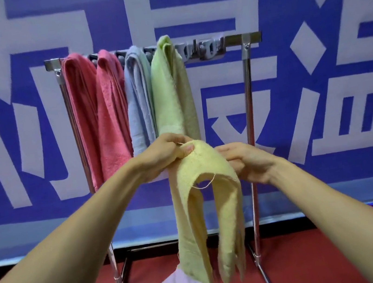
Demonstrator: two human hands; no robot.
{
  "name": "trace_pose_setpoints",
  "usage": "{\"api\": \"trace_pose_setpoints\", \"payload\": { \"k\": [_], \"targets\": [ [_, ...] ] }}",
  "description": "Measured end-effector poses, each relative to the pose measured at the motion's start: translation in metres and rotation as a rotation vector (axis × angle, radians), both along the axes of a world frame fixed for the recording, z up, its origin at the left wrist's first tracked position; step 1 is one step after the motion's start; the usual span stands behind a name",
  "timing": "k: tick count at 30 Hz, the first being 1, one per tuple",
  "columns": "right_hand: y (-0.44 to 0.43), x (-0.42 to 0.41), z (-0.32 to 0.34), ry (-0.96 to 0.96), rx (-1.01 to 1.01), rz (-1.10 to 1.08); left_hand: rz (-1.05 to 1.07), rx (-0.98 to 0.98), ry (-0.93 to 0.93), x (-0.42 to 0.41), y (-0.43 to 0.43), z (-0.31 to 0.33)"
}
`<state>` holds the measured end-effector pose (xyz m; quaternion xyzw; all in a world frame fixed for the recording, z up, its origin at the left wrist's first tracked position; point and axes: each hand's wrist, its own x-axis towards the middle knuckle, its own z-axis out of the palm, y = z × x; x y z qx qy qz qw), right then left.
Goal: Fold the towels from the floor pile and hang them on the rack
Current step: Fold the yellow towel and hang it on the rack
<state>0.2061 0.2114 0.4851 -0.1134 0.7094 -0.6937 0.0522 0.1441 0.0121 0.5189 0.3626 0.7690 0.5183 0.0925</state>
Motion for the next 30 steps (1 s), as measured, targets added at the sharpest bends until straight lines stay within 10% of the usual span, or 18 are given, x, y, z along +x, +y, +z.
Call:
{"api": "trace_pose_setpoints", "payload": {
  "k": [10, 20, 30],
  "targets": [
    [0.036, -0.009, 0.084, 0.164, -0.150, -0.209, -0.317, -0.080, -0.214, -0.024, 0.028, 0.048],
    [0.056, -0.054, 0.162, 0.309, -0.233, -0.373, -0.105, 0.085, 0.142, -0.060, 0.066, 0.135],
    [0.069, -0.131, 0.230, 0.579, 0.288, -0.799, 0.355, 0.177, 0.561, -0.125, 0.092, 0.220]
  ]
}}
